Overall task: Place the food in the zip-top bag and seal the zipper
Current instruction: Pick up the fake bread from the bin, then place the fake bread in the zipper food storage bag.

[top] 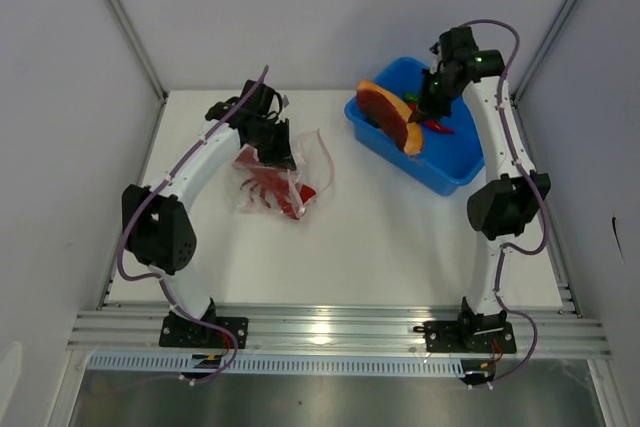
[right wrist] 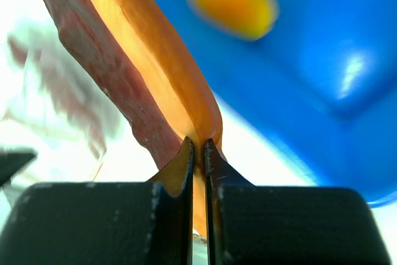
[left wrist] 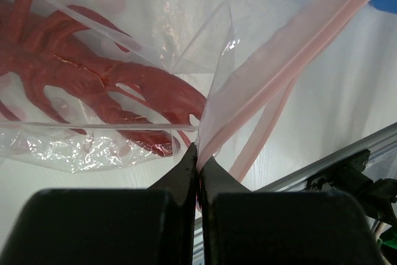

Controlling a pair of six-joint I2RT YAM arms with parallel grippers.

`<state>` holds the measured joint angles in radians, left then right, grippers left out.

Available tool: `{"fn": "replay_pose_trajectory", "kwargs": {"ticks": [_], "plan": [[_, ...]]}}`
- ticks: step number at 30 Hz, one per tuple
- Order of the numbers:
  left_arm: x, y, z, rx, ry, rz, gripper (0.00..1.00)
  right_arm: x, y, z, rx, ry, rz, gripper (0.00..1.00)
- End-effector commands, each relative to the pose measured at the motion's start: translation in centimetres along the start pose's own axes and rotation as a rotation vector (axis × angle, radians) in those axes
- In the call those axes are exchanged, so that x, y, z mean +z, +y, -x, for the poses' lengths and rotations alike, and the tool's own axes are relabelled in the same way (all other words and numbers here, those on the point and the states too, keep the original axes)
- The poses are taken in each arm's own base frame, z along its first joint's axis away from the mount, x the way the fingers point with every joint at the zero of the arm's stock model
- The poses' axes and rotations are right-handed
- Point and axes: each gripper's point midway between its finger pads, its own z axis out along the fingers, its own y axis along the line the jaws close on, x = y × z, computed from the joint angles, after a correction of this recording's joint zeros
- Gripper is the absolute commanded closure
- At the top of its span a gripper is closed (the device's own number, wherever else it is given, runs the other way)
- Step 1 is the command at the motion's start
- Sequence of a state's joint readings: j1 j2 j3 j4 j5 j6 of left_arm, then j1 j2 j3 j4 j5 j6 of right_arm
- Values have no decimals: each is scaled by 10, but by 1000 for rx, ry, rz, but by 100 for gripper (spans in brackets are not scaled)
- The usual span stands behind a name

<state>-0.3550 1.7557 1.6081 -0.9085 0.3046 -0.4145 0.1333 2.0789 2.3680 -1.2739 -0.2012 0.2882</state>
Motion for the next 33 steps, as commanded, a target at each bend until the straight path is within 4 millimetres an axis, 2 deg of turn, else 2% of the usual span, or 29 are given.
{"fn": "replay_pose_trajectory", "kwargs": {"ticks": [1,3,5,9,10,11,13,15,16,21,27,33], "plan": [[-23,1,10,32,-76,21,100,-44,63,-53,-96,110,118,100],[-24,2,10,35,-78,26,99,-53,75,-69,-113,147,138,100],[-24,2,12,41,-84,30,99,-69,85,-87,-119,183,147,100],[-21,7,16,38,-85,61,100,-99,96,-99,-107,175,208,100],[-21,7,19,40,-90,69,99,-97,93,-108,-99,207,201,100],[-21,9,20,32,-84,81,99,-107,95,-115,-108,204,212,100],[-22,8,29,31,-99,97,100,-106,94,-134,-118,258,212,100],[-24,9,36,29,-103,118,99,-114,99,-149,-159,272,223,100],[-24,10,44,29,-116,136,99,-111,97,-159,-174,301,222,100],[-29,7,56,39,-128,152,100,-112,98,-191,-223,377,218,100],[-33,10,45,37,-125,153,99,-99,101,-199,-242,417,199,100],[-40,7,32,52,-125,143,99,-76,97,-200,-263,448,134,100]]}}
